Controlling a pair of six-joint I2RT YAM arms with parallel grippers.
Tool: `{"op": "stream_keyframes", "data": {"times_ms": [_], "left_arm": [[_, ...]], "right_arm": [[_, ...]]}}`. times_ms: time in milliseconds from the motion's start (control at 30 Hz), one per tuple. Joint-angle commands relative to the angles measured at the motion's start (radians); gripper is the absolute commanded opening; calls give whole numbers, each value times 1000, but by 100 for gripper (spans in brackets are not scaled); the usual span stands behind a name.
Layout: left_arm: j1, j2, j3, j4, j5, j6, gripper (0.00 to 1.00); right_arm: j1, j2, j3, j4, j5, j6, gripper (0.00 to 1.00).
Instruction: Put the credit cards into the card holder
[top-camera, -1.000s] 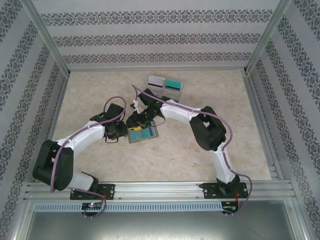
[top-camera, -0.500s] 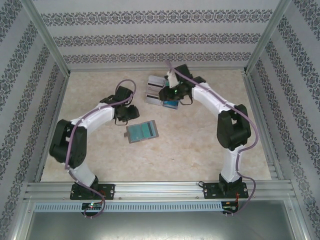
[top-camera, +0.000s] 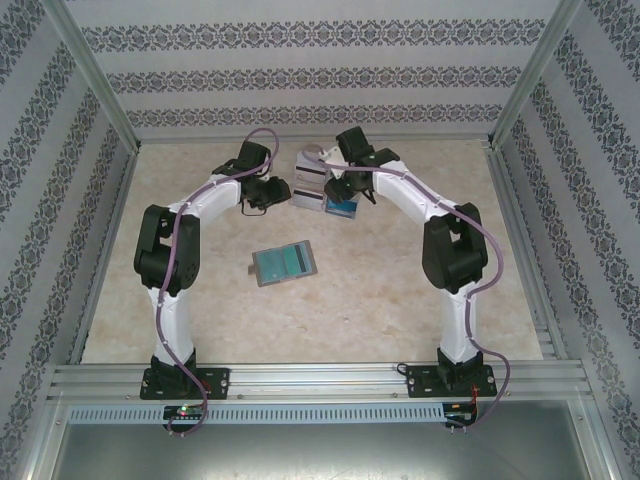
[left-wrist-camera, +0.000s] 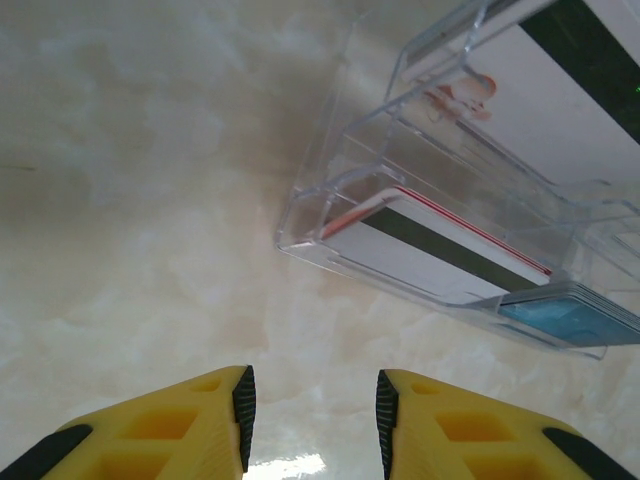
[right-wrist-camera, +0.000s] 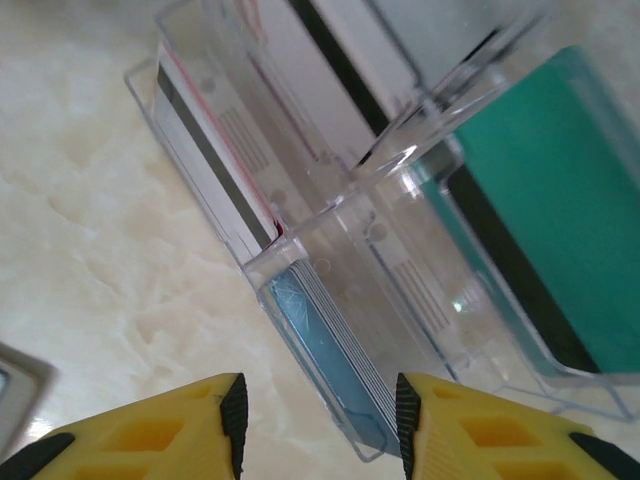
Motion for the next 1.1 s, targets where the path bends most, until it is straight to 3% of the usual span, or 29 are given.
{"op": "stream_keyframes", "data": {"times_ms": [0, 467, 733, 1067], "left_arm": [[3, 4, 2, 27, 40, 1, 39], [3, -21, -53, 66, 79, -9, 40], [3, -26, -62, 62, 80, -6, 40], [4, -37, -62, 61, 88, -3, 40]], "right_arm": [[26, 27, -25, 26, 93, -106, 46], [52, 109, -41, 72, 290, -153, 46], [66, 54, -83, 137, 290, -150, 46], [51, 91, -70, 130, 310, -154, 45]]}}
